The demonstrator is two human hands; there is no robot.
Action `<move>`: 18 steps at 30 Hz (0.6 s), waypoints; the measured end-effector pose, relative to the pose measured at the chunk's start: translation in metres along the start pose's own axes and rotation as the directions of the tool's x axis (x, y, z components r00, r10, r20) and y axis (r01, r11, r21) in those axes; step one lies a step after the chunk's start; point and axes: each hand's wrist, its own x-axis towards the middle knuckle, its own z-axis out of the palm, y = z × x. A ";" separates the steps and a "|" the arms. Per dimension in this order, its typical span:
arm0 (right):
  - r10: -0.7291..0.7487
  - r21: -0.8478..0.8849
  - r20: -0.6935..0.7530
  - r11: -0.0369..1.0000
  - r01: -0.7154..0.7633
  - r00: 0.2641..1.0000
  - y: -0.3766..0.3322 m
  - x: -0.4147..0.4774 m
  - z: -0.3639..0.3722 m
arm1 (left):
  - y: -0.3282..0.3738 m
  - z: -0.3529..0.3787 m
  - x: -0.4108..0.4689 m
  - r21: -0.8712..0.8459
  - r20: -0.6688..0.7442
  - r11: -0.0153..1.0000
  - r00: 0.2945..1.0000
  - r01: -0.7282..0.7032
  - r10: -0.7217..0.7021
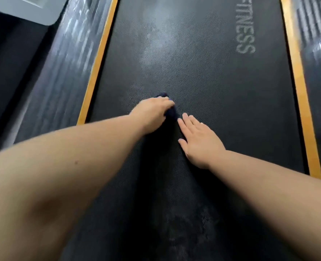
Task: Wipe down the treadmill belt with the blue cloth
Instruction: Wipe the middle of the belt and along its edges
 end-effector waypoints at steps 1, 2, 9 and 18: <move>-0.006 0.001 0.011 1.000 0.006 1.000 0.002 0.001 -0.001 | -0.003 -0.003 -0.001 0.006 0.003 0.996 0.996 -0.084 0.084; -0.011 0.005 0.019 1.000 0.011 1.000 0.003 0.001 0.000 | -0.016 -0.008 -0.002 0.021 0.002 0.992 0.992 -0.128 0.128; 0.002 0.041 -0.010 0.999 -0.002 1.000 0.003 -0.001 0.005 | -0.078 -0.005 -0.042 0.099 -0.124 0.913 0.915 0.397 -0.384; 0.026 0.022 -0.022 0.999 -0.025 0.999 -0.001 -0.003 0.006 | -0.088 0.018 -0.120 0.286 -0.038 0.885 0.918 -0.368 0.394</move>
